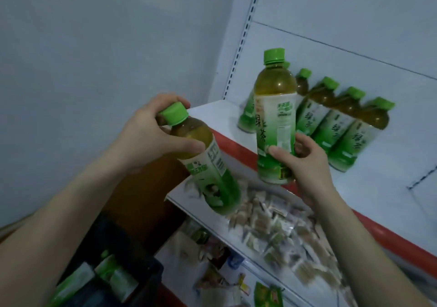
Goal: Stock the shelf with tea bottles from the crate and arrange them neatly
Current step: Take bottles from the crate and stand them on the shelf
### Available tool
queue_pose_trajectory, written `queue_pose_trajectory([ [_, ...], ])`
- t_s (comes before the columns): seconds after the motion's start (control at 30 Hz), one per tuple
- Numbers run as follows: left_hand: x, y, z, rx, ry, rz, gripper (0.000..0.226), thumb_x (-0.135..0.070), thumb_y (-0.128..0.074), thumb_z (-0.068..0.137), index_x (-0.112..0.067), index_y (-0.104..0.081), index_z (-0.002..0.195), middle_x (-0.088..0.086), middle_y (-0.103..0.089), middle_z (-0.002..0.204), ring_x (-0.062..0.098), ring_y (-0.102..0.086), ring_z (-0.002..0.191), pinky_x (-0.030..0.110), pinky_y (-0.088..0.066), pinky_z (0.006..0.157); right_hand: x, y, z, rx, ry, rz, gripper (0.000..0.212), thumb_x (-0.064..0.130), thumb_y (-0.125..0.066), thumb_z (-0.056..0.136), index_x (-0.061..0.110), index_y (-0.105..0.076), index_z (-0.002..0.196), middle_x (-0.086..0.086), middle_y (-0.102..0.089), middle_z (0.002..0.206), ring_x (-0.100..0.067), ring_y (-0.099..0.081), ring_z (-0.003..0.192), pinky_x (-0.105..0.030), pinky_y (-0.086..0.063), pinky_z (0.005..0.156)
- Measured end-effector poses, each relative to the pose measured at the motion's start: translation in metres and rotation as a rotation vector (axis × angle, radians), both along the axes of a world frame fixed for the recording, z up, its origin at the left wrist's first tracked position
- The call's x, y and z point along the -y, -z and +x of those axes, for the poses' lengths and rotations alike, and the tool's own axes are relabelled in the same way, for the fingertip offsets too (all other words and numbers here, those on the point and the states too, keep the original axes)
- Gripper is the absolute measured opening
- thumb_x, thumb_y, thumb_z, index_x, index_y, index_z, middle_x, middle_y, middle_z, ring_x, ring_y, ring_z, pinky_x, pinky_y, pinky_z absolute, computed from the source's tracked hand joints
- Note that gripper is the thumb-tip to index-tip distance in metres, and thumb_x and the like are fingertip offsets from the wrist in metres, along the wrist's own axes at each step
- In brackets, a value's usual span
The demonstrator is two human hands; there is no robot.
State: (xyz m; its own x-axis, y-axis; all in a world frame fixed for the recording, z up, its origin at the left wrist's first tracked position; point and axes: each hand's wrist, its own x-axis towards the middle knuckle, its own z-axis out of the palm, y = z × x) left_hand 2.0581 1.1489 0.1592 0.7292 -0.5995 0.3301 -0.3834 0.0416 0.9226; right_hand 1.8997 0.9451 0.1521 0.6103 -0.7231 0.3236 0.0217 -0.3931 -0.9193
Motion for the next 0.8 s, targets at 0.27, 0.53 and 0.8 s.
queue_pose_trajectory([
  [0.27, 0.112, -0.05, -0.026, -0.024, 0.046, -0.209, 0.071, -0.031, -0.085, 0.031, -0.039, -0.055, 0.095, 0.001, -0.065, 0.1, 0.021, -0.065, 0.094, 0.037, -0.057, 0.076, 0.102, -0.019, -0.039, 0.17, 0.073, 0.076, 0.035, 0.002, -0.071, 0.073, 0.018, -0.055, 0.099, 0.002, -0.065, 0.095, -0.013, -0.065, 0.087, -0.02, -0.058, 0.069],
  [0.53, 0.214, -0.063, -0.031, 0.051, 0.011, -0.212, 0.068, -0.007, -0.083, 0.059, -0.034, -0.049, 0.11, 0.004, -0.059, 0.108, 0.023, -0.058, 0.103, 0.037, -0.055, 0.079, 0.169, -0.003, -0.059, 0.1, 0.083, 0.013, 0.042, 0.002, -0.075, 0.069, 0.013, -0.055, 0.104, 0.01, -0.063, 0.091, -0.003, -0.061, 0.083, -0.012, -0.055, 0.062],
  [0.8, 0.276, -0.059, -0.024, 0.185, 0.071, -0.054, 0.079, -0.018, -0.084, 0.058, -0.03, -0.046, 0.126, 0.001, -0.054, 0.114, 0.021, -0.052, 0.108, 0.044, -0.051, 0.089, 0.19, 0.018, -0.049, 0.008, 0.111, 0.03, 0.046, 0.009, -0.078, 0.068, 0.016, -0.055, 0.108, 0.014, -0.062, 0.092, -0.001, -0.059, 0.086, -0.014, -0.047, 0.066],
])
